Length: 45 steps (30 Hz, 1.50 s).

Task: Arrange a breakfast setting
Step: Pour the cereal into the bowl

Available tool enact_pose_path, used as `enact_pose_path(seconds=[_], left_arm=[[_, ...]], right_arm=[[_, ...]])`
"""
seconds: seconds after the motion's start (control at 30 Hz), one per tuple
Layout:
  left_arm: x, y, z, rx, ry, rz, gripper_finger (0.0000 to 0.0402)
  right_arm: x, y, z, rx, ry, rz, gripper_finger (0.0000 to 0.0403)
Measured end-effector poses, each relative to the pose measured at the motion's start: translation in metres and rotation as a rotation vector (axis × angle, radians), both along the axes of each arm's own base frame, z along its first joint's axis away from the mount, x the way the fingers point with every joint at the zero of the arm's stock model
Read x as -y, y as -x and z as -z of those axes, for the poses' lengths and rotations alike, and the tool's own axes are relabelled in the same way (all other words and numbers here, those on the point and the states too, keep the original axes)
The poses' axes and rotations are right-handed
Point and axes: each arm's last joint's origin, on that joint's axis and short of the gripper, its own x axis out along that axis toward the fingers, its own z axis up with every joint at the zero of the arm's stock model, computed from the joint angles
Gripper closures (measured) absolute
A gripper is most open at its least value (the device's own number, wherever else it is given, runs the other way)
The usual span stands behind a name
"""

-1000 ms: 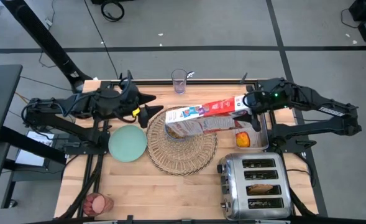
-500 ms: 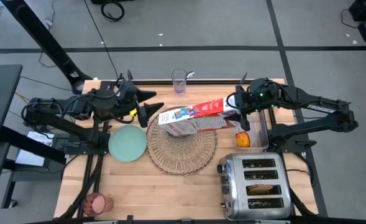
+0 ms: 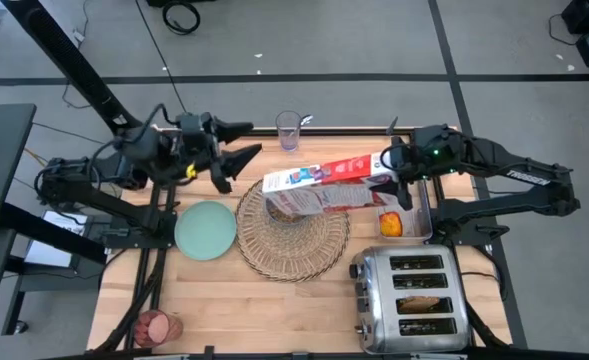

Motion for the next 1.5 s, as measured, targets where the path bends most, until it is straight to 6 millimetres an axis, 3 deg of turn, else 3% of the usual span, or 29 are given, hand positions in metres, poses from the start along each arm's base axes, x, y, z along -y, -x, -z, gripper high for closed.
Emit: enact_pose_path(seconds=[0.33, 0.47, 0.67, 0.97, 1.3, 1.5], left_arm=[[-0.018, -0.016, 0.002, 0.037, -0.037, 0.055, 0.0091], [-0.017, -0.017, 0.003, 0.022, -0.045, 0.059, 0.0091], [-0.009, -0.006, 0.007, -0.072, -0.051, 0.089, 0.0091], [-0.004, 0.019, -0.005, -0.017, -0.06, 0.081, 0.0107], [-0.004, 0.014, -0.009, 0.048, -0.041, 0.066, 0.0108], [-0.004, 0.01, -0.015, 0.125, -0.043, 0.062, 0.0108]], right_arm=[[0.007, -0.03, 0.01, -0.035, 0.012, -0.006, 0.0169], [0.008, -0.032, 0.012, -0.043, 0.005, 0.009, 0.017], [0.005, -0.016, 0.003, 0.001, -0.023, 0.053, 0.017], [-0.002, 0.018, 0.002, -0.048, -0.04, 0.094, 0.0171], [-0.005, 0.04, -0.002, 0.012, 0.018, 0.13, 0.0171], [-0.007, 0.041, 0.02, 0.033, -0.014, 0.103, 0.0171]])
